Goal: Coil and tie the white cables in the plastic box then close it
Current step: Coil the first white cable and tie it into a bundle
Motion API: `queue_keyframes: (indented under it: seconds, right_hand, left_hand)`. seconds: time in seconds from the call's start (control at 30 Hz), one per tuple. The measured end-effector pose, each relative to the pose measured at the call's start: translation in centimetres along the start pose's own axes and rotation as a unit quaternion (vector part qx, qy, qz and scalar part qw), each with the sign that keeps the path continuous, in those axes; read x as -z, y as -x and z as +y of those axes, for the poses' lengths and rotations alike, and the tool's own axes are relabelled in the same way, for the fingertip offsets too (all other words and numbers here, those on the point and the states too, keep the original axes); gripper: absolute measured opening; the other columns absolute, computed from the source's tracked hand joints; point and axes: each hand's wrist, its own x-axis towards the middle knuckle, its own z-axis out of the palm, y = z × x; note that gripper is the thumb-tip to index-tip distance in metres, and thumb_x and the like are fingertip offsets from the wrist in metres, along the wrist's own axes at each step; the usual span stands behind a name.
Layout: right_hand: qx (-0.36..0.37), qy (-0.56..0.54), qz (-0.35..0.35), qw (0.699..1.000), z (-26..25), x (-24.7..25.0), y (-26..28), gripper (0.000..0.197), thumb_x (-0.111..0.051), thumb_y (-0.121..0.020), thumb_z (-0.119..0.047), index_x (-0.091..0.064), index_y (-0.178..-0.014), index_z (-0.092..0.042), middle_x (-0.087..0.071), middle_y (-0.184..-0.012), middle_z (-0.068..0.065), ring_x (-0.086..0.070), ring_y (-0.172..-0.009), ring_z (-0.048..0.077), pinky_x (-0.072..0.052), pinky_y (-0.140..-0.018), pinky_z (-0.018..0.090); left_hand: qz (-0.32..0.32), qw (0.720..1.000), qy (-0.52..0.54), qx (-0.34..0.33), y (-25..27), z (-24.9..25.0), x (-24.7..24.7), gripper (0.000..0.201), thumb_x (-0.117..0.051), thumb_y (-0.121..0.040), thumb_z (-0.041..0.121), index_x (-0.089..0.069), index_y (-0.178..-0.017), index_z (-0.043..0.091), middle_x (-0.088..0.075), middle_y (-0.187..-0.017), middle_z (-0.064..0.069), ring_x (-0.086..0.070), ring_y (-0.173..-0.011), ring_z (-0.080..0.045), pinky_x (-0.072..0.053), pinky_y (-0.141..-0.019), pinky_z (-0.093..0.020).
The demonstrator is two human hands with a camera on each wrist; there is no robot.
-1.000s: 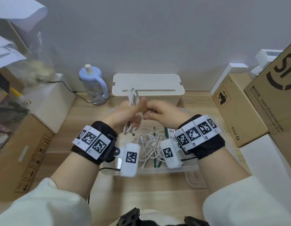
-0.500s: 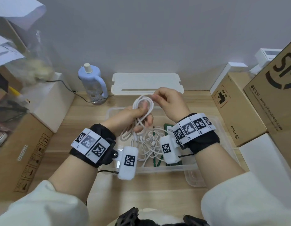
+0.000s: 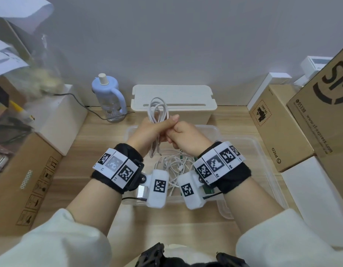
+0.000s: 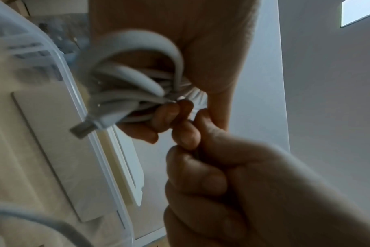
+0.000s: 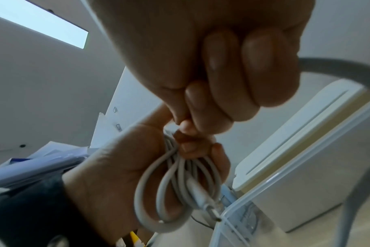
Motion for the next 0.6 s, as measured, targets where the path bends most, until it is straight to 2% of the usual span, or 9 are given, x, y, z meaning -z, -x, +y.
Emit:
queue_keyframes:
  seconds: [0.07, 0.17, 0.27, 0.3, 0.37, 0.43, 0.5, 0.57, 0.6]
  right_hand:
    - [0.016, 0.011, -0.008, 1.0, -0.2, 0.0, 0.1, 0.039, -0.037, -0.097, -0.021, -0.046, -0.059, -0.019, -0.045, -0.05, -0.004, -0.043, -0.045, 0.008, -0.035, -0.053, 0.024]
    - [0.011, -0.04, -0.073, 0.996, 0.3, -0.1, 0.3, 0.032, -0.036, -0.098, -0.023, -0.05, -0.069, -0.019, -0.045, -0.049, -0.004, -0.04, -0.035, 0.002, -0.033, -0.043, 0.013]
    - [0.006, -0.049, -0.192, 0.98, 1.0, -0.6, 0.7, 0.031, -0.033, -0.099, -0.023, -0.053, -0.075, -0.02, -0.048, -0.053, -0.003, -0.042, -0.04, 0.005, -0.038, -0.047, 0.012]
    - [0.006, -0.039, -0.225, 0.974, 1.3, -0.7, 0.8, 0.034, -0.033, -0.099, -0.023, -0.053, -0.073, -0.02, -0.047, -0.053, -0.003, -0.043, -0.041, 0.005, -0.039, -0.049, 0.013]
    - [-0.009, -0.004, -0.257, 0.966, 1.7, -0.7, 0.8, 0.036, -0.036, -0.098, -0.026, -0.053, -0.067, -0.02, -0.044, -0.051, -0.003, -0.04, -0.041, 0.004, -0.038, -0.051, 0.015]
    - [-0.038, 0.04, -0.217, 0.975, 2.1, -0.1, 0.5, 0.036, -0.046, -0.094, -0.034, -0.054, -0.063, -0.017, -0.042, -0.049, -0.005, -0.037, -0.039, 0.004, -0.033, -0.048, 0.02]
    - [-0.044, 0.082, -0.134, 0.987, 2.3, 1.0, 0.3, 0.034, -0.062, -0.084, -0.036, -0.052, -0.059, -0.014, -0.04, -0.049, -0.006, -0.034, -0.039, 0.003, -0.029, -0.047, 0.022]
    - [-0.022, 0.103, -0.083, 0.991, 1.7, 2.4, 0.4, 0.031, -0.074, -0.073, -0.032, -0.052, -0.058, -0.016, -0.042, -0.05, -0.008, -0.039, -0.043, 0.003, -0.03, -0.047, 0.018]
    - [-0.006, 0.107, -0.079, 0.991, 1.1, 3.1, 0.6, 0.029, -0.077, -0.07, -0.029, -0.052, -0.058, -0.019, -0.044, -0.049, -0.01, -0.042, -0.043, 0.0, -0.03, -0.045, 0.012]
  left_hand:
    - [0.002, 1.0, 0.001, -0.011, -0.2, -0.2, 0.3, 0.025, -0.054, -0.091, 0.014, -0.053, -0.069, 0.002, -0.054, -0.047, -0.005, -0.048, -0.036, -0.015, -0.043, -0.039, -0.02]
    - [0.041, 0.998, 0.05, -0.027, -0.6, -0.2, 0.9, 0.031, -0.044, -0.097, 0.023, -0.05, -0.07, 0.008, -0.053, -0.051, -0.002, -0.051, -0.041, -0.016, -0.044, -0.041, -0.022]
    - [0.084, 0.973, 0.21, -0.044, -1.1, 0.5, 1.3, 0.034, -0.032, -0.099, 0.03, -0.043, -0.071, 0.015, -0.056, -0.053, 0.006, -0.062, -0.056, -0.01, -0.055, -0.066, -0.027]
    - [0.077, 0.961, 0.261, -0.041, -1.0, 0.9, 1.4, 0.034, -0.03, -0.099, 0.033, -0.041, -0.072, 0.016, -0.053, -0.05, 0.007, -0.059, -0.052, -0.007, -0.056, -0.066, -0.026]
    - [0.025, 0.948, 0.318, -0.004, -0.6, 1.8, 1.6, 0.036, -0.028, -0.098, 0.04, -0.04, -0.072, 0.018, -0.039, -0.043, 0.009, -0.043, -0.038, -0.002, -0.05, -0.05, -0.019]
    - [-0.059, 0.953, 0.289, 0.067, 0.0, 2.2, 1.8, 0.033, -0.032, -0.093, 0.042, -0.041, -0.072, 0.018, -0.033, -0.04, 0.009, -0.032, -0.031, 0.0, -0.037, -0.038, -0.014]
    - [-0.111, 0.963, 0.208, 0.134, 0.4, 2.0, 1.8, 0.027, -0.041, -0.086, 0.041, -0.044, -0.073, 0.018, -0.031, -0.039, 0.009, -0.029, -0.028, 0.001, -0.03, -0.034, -0.013]
    - [-0.098, 0.978, 0.106, 0.153, 0.6, 1.4, 1.8, 0.022, -0.052, -0.079, 0.037, -0.045, -0.075, 0.016, -0.03, -0.042, 0.009, -0.026, -0.029, -0.001, -0.026, -0.033, -0.013]
    - [-0.087, 0.984, 0.046, 0.148, 0.6, 1.1, 1.8, 0.022, -0.06, -0.075, 0.034, -0.047, -0.075, 0.016, -0.032, -0.045, 0.007, -0.027, -0.031, -0.002, -0.026, -0.034, -0.013]
